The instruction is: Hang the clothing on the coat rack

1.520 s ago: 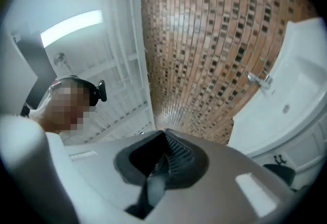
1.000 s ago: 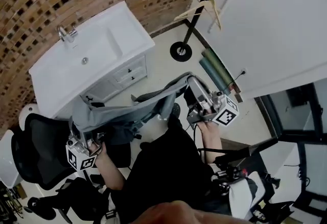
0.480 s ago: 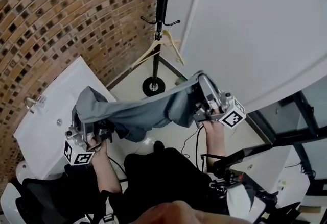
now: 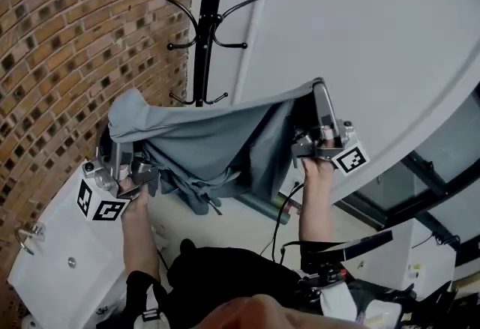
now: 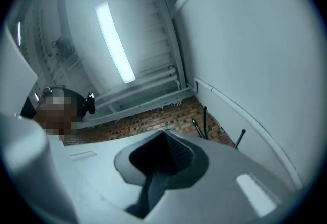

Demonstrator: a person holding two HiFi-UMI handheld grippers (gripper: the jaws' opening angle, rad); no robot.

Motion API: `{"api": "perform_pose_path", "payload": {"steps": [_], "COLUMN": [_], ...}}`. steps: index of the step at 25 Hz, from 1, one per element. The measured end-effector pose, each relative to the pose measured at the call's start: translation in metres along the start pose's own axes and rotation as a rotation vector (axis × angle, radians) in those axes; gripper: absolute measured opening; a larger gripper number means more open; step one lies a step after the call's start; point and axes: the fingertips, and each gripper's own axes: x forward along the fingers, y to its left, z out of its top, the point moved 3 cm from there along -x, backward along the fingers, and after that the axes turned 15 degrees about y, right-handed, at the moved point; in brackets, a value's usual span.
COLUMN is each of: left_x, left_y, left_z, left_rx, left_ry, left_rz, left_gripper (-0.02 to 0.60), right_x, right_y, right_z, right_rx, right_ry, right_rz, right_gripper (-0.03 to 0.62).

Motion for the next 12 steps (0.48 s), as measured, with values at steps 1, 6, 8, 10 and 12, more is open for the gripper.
{"api": "perform_pose_path", "payload": {"steps": [1, 6, 8, 10, 12], "left_x": [0.019, 0.145, 0.175, 0.148, 0.104], "left_y": [0.015, 0.141, 0.195, 0.2, 0.163], "left_z": [0.005, 0.003, -0.052, -0.125, -0.176], "left_rx": [0.009, -0.119, -0.3, -0.442, -0.46], "left_ry": [-0.009, 0.061, 0.19, 0.317, 0.402], "left_rz": [-0.015, 0.072, 0.112, 0.091, 0.032], "left_gripper": [0.014, 0.015, 0.015, 0.015, 0.021], "right_x": [0.012, 0.11, 0.136, 0.122, 0.09], "right_y": [-0.012, -0.099, -0.162, -0.195, -0.196], "right_z": [0.014, 0.081, 0.056, -0.012, -0.095], "right_rx": [-0.03, -0.109, -0.035, 0.131, 0.318], "right_ry": [-0.019, -0.086, -0.032, 0.038, 0.097], "right_rz": [-0.004, -0.003, -0.084, -0.117, -0.09], "right_gripper": [0.009, 0.009, 0.009, 0.009, 0.009]}}
